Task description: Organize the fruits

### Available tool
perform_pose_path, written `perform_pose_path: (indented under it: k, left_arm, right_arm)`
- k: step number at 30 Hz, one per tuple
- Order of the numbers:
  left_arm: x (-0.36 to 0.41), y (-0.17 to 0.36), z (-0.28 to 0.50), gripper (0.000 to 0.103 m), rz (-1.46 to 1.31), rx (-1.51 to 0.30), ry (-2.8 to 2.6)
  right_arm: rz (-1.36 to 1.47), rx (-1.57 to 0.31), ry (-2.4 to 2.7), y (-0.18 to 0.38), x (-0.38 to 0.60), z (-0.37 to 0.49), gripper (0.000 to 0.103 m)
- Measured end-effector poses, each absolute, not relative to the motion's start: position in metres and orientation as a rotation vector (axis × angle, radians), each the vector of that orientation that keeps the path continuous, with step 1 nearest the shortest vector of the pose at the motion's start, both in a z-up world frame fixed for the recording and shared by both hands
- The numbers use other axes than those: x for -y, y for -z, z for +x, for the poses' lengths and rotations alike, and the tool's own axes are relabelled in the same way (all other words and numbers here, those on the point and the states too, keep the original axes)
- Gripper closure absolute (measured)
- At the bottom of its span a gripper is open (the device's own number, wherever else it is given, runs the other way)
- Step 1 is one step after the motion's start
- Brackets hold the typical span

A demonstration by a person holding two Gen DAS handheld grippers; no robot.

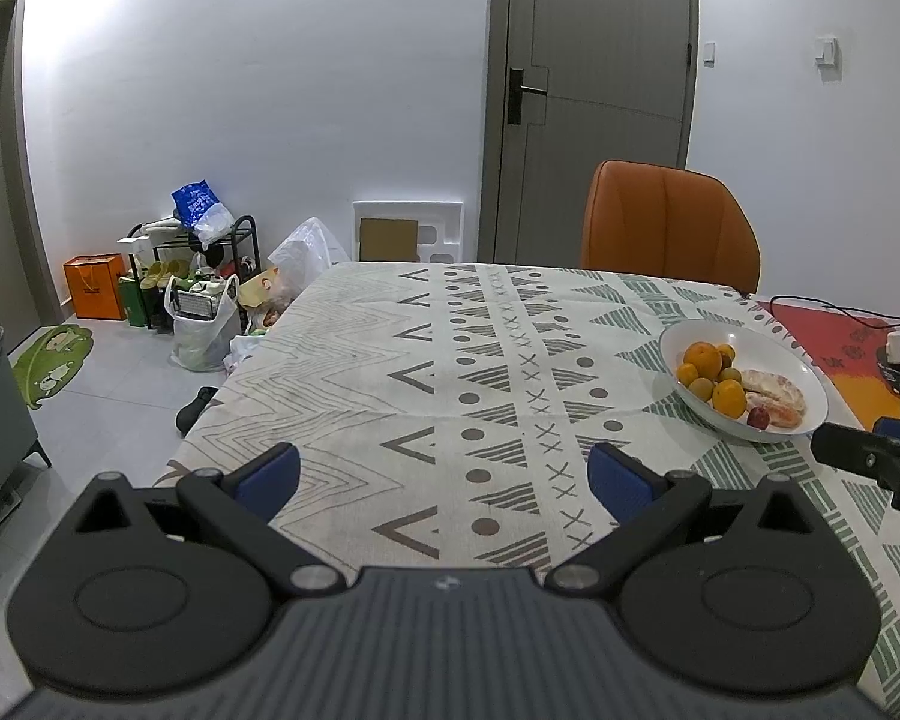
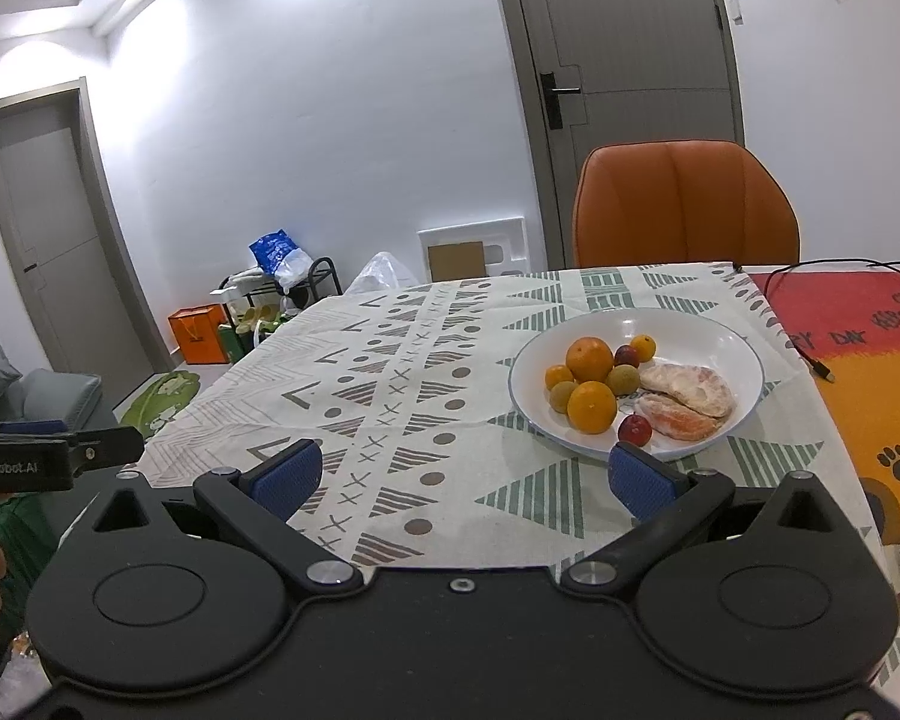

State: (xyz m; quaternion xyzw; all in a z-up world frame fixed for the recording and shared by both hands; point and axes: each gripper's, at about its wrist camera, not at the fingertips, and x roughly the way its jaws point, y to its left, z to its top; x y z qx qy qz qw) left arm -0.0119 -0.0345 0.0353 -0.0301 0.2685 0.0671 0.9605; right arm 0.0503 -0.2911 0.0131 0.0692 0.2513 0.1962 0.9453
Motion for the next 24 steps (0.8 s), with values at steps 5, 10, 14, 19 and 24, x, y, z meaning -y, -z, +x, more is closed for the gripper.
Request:
perform_pose_path:
  k: [5,10,14,19,24]
  left_arm:
    - [0.0344,-0.0357,-0.0115,0.002,-0.062,-0.544,-0.135]
    - [0.0354,-0.0321,-0.0126,0.002,-0.062,-0.547,-0.131]
    - [0.0341,-0.0299,-0.0146,0.002,-0.061,-0.551,-0.132]
    - [0.0339,-0.0312,-0.0130,0.002,-0.059,-0.551,-0.133]
    - [0.0334,-0.0329,-0.0122,0.002,-0.058,-0.550,-0.134]
  right_arm:
    - [0.140,-0.511,-0.399,-0.0129,0.2915,0.0501,0.000]
    - [0.141,-0.513,-0.395,-0.0121,0.2926,0.0509,0.000]
    - [0.141,-0.512,-0.394,-0.0119,0.2930,0.0508,0.000]
    - [0.141,-0.512,-0.394,-0.0119,0.2934,0.0513,0.000]
    - [0.141,-0.509,-0.398,-0.0119,0.2939,0.0509,0.000]
